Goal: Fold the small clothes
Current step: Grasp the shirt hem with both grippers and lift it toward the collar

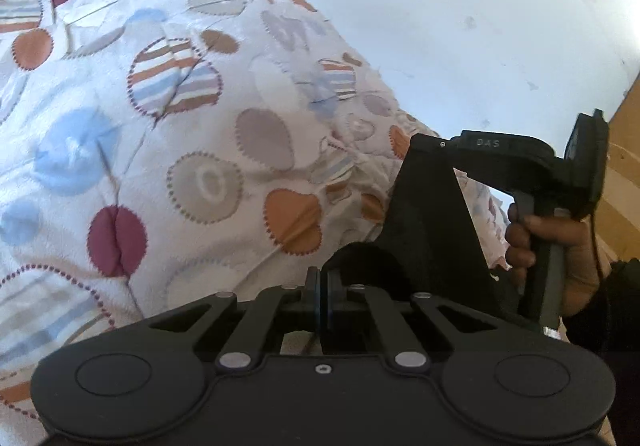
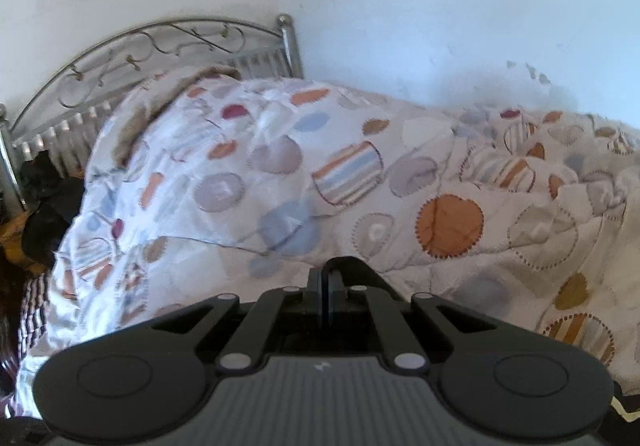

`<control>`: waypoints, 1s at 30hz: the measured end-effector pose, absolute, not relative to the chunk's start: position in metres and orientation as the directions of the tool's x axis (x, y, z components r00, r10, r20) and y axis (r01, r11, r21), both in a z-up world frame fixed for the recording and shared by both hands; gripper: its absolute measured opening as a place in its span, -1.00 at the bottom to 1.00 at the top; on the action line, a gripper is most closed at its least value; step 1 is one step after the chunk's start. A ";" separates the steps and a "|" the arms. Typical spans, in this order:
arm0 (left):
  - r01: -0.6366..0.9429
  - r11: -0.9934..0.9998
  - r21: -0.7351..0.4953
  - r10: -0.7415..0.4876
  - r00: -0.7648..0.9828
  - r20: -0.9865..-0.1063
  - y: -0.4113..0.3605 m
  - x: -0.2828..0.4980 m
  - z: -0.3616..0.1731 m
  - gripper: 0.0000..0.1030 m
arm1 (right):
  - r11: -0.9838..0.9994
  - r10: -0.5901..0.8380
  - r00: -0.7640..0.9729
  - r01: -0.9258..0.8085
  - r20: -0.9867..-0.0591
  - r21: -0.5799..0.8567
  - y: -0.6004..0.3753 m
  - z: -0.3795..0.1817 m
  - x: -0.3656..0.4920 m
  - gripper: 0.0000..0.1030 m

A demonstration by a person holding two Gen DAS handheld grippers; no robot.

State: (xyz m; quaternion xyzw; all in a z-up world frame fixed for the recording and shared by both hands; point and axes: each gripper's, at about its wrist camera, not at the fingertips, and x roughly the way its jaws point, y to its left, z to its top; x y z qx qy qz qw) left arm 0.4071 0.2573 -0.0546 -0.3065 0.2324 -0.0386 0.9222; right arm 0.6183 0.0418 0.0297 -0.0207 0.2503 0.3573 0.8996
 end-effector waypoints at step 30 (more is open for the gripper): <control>-0.170 0.916 -0.362 -0.067 0.828 -0.557 0.217 0.437 -0.040 -0.82 | 0.812 0.428 0.653 -0.581 -0.625 -0.051 -0.062 -0.022 0.643 0.06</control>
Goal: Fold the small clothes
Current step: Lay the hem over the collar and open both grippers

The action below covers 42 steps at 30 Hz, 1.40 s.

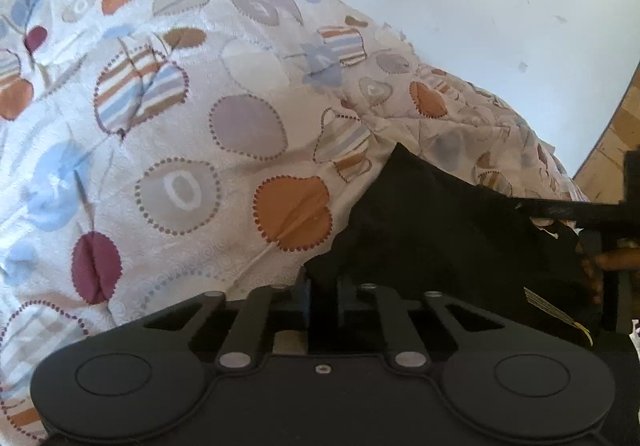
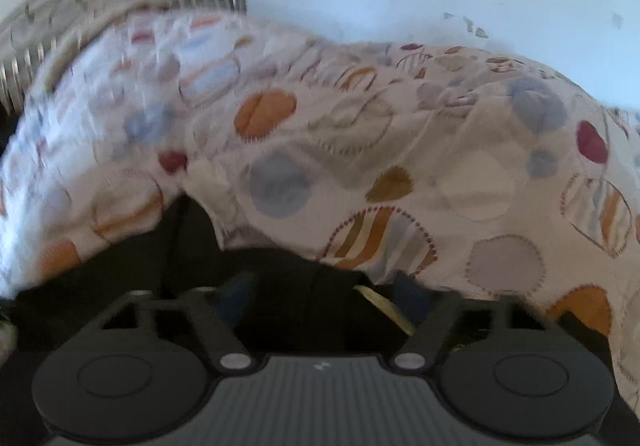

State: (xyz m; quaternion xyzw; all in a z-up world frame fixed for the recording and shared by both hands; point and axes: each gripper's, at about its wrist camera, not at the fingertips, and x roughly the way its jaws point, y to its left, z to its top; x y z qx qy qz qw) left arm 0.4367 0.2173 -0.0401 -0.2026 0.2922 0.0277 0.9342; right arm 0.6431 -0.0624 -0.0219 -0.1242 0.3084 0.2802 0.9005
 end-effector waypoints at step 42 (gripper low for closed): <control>-0.088 0.962 -0.259 -0.105 0.756 -0.646 0.086 0.174 -0.021 0.99 | 0.970 0.229 0.846 -0.240 -0.481 0.040 -0.321 -0.047 0.145 1.00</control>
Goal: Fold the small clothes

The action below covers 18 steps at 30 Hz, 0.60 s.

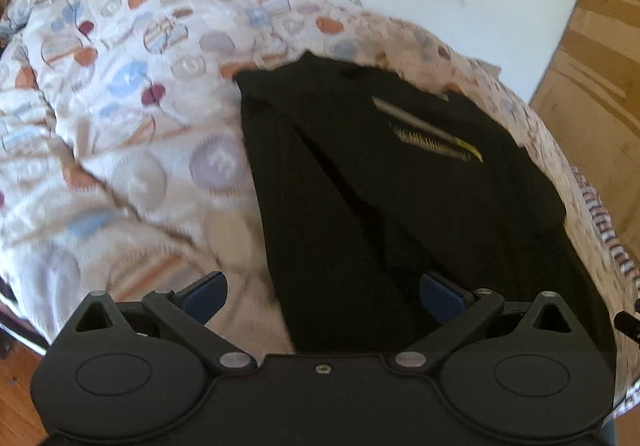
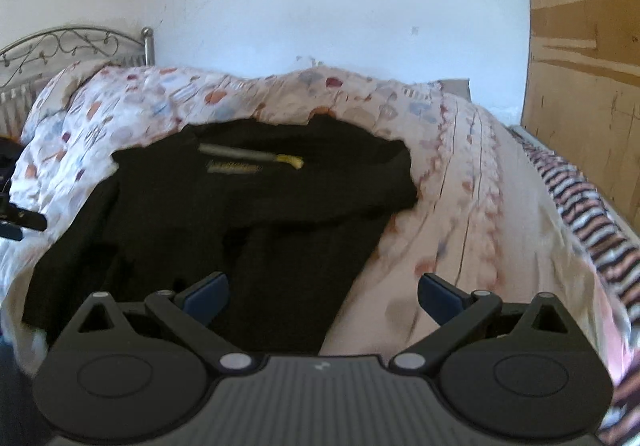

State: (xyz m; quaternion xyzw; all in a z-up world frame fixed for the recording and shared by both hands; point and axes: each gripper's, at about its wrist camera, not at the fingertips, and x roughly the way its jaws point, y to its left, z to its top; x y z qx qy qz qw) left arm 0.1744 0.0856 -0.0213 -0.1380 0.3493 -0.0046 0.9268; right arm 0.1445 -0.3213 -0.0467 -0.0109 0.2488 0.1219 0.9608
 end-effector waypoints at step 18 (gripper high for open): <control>0.005 0.936 -0.351 -0.257 0.692 -0.675 0.065 0.164 -0.052 0.91 | 0.961 0.276 0.821 -0.241 -0.501 0.134 -0.306 -0.073 0.102 0.86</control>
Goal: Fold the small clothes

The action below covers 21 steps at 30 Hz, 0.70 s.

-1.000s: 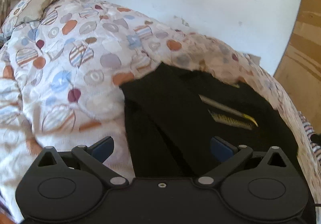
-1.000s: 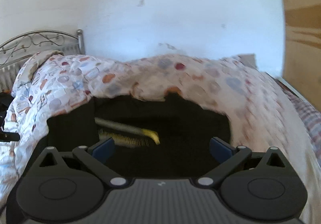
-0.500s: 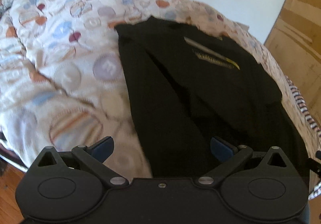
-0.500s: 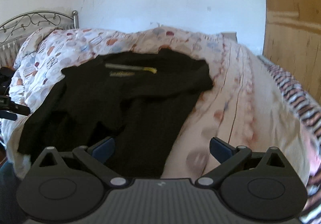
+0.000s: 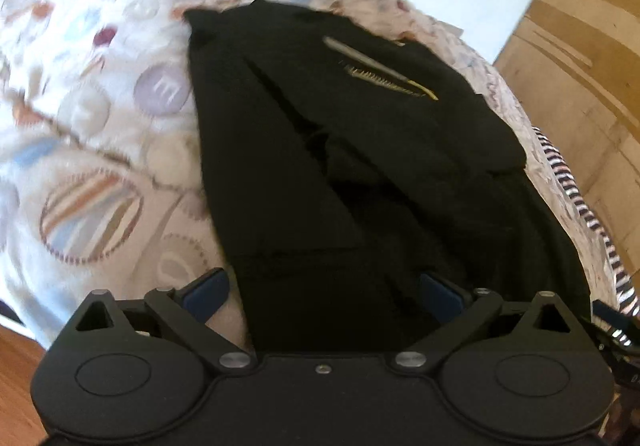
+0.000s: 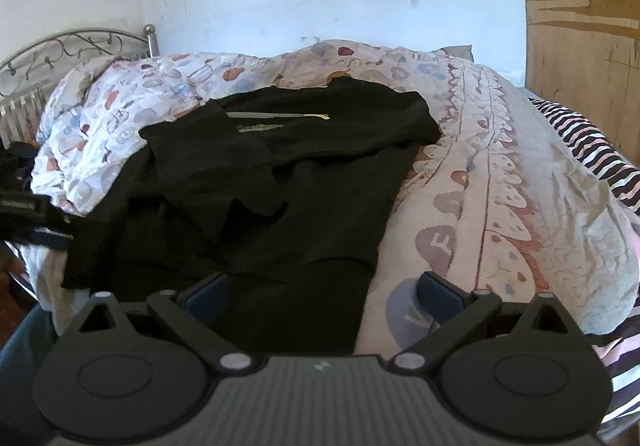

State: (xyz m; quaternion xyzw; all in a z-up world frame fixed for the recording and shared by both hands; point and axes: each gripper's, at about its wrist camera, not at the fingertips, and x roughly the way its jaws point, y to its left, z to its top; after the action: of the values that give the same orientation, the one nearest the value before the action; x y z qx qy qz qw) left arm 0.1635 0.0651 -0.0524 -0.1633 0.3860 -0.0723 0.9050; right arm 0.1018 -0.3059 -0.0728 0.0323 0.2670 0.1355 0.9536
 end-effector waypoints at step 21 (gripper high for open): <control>-0.122 0.921 -0.370 -0.204 0.659 -0.724 0.089 0.156 -0.071 -0.39 | 0.973 0.232 0.814 -0.192 -0.532 0.129 -0.300 -0.077 0.095 -0.17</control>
State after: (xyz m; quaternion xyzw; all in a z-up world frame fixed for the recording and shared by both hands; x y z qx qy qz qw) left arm 0.1564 0.0894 -0.0706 -0.1974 0.4122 -0.0230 0.8891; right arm 0.0949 -0.2998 -0.0767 0.0347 0.2836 0.1113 0.9518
